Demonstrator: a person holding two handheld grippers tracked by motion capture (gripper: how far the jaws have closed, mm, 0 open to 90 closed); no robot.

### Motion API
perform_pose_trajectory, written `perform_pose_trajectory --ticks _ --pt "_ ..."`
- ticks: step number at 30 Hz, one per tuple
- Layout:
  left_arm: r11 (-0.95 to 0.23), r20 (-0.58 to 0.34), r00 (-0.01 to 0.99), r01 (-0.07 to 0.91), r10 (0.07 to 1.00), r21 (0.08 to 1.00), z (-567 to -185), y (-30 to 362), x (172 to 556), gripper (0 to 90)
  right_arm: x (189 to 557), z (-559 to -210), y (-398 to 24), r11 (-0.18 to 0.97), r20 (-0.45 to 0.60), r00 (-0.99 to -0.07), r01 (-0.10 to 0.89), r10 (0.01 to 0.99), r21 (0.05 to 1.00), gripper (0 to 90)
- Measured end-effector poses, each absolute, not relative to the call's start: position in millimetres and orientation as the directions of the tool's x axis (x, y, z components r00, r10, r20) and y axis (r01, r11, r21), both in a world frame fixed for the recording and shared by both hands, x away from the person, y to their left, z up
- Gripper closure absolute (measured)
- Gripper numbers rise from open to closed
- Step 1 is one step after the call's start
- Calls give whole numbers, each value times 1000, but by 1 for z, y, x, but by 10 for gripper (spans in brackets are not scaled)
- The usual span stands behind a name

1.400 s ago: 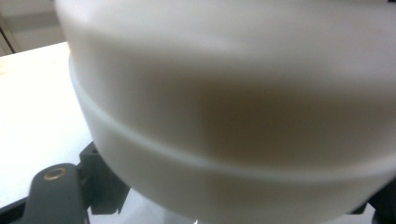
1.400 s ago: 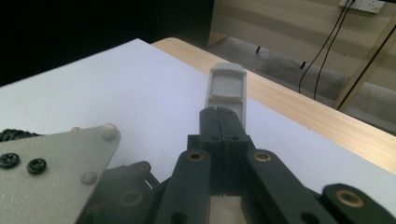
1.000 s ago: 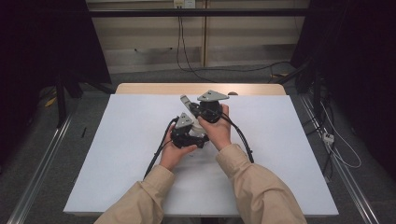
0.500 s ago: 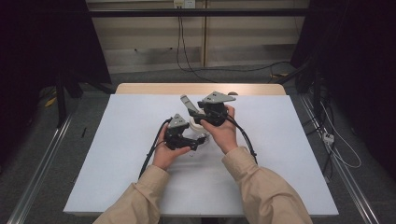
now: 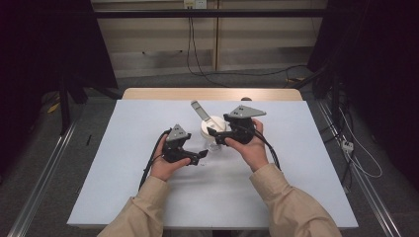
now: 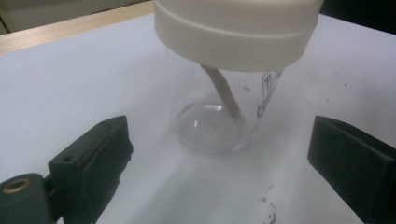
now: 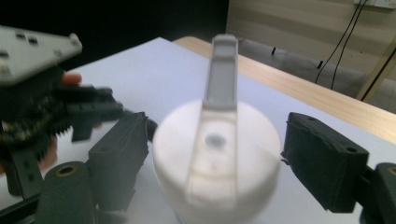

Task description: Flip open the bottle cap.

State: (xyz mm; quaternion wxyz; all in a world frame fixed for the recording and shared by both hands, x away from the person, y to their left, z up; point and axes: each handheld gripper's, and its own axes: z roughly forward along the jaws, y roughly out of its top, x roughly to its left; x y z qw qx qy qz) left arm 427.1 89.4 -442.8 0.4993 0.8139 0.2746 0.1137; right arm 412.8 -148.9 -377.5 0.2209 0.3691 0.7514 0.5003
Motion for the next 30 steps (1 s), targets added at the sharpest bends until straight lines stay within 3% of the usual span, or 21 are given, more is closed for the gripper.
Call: perform_pose_trajectory --ticks 8,30 --pt "-336 -100 817 341 567 878 -441 110 418 83 391 -395 -175 233 48 -619 365 784 901 160" --pt "-350 -88 794 361 601 864 -438 157 401 73 344 -433 -221 259 47 -604 409 796 875 123"
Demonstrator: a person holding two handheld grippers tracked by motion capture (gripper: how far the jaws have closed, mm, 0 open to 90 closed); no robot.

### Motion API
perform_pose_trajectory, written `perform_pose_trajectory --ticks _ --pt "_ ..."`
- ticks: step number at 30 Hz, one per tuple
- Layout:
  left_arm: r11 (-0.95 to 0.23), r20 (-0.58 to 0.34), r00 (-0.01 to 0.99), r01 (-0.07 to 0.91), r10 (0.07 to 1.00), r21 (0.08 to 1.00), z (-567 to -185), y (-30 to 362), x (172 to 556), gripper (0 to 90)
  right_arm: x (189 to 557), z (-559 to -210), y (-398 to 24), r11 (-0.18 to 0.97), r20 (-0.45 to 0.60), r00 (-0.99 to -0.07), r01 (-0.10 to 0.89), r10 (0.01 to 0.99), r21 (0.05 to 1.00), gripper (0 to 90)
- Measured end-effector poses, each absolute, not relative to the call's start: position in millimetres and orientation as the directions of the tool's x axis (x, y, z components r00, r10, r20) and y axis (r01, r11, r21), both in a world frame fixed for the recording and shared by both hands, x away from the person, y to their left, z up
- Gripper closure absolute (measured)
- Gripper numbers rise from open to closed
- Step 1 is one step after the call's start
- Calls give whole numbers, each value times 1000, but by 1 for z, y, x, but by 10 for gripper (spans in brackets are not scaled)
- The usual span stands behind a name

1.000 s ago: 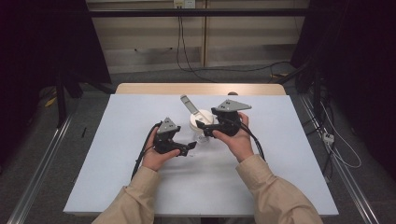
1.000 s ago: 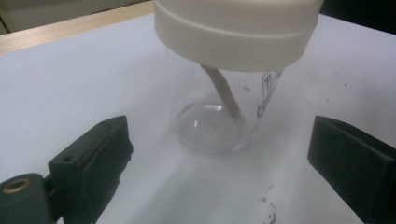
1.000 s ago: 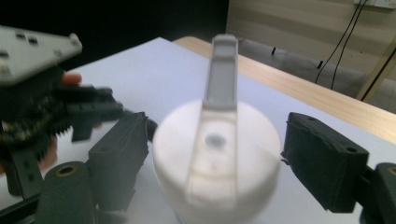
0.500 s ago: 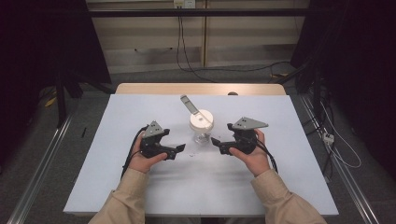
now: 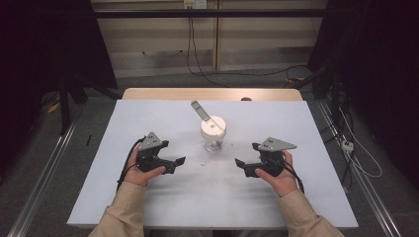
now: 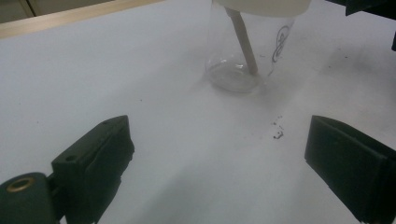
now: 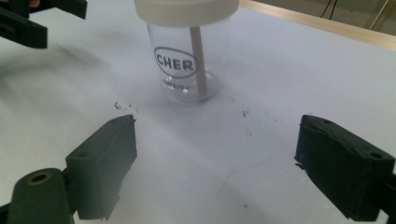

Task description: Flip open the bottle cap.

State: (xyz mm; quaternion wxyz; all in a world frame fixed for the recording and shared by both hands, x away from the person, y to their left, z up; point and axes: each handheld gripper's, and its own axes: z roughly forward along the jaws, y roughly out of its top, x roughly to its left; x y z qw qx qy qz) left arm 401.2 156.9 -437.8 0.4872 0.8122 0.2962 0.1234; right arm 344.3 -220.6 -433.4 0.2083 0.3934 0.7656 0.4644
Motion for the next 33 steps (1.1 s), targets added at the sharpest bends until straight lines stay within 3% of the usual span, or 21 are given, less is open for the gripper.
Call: perform_pose_trajectory --ticks 33 --pt "-361 -67 760 382 646 851 -445 201 376 68 301 -447 -275 215 66 -553 427 831 878 115"
